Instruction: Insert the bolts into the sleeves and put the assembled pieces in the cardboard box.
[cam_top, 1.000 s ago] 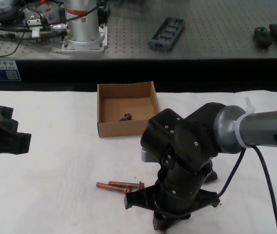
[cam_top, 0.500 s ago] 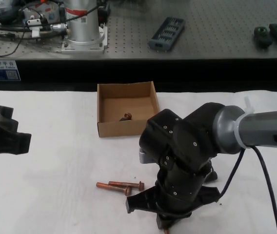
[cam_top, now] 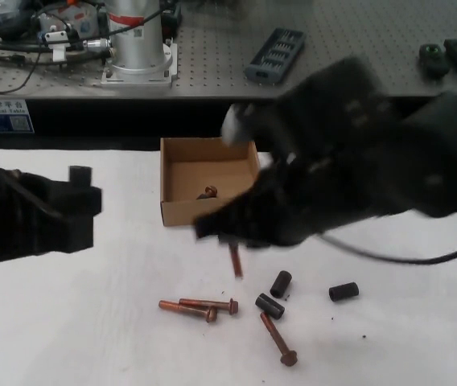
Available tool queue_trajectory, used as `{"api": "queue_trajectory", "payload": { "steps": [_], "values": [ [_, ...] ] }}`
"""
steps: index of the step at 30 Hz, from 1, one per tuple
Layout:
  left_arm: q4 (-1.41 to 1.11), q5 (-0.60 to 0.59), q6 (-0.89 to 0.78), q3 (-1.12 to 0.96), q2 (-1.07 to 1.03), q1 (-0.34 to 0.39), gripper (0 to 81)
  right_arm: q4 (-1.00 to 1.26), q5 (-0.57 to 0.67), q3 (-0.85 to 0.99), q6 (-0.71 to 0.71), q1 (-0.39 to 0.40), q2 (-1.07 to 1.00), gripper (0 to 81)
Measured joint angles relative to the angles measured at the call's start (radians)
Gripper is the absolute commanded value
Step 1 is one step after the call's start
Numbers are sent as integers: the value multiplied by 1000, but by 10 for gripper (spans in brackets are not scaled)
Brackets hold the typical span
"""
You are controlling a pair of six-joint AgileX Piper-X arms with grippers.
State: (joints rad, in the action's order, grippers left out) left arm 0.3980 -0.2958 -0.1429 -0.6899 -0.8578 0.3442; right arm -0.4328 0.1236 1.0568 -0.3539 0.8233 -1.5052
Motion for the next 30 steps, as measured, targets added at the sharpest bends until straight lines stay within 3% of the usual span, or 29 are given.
{"api": "queue_trajectory", "payload": {
  "steps": [5,17,19,24,30],
  "values": [
    [-187,-67,-46,85,-10,28,4,55,71,-143,7,-59,174,43],
    [-398,-141,-78,122,-237,257,4,136,208,-378,-23,-128,539,43],
    [-424,-157,-87,122,-295,327,4,147,220,-392,-30,-130,588,43],
    [-425,-165,-90,122,-345,432,4,161,249,-442,-35,-129,649,43],
    [-438,-168,-90,122,-349,499,4,164,299,-499,-77,-129,649,43]
  ]
}}
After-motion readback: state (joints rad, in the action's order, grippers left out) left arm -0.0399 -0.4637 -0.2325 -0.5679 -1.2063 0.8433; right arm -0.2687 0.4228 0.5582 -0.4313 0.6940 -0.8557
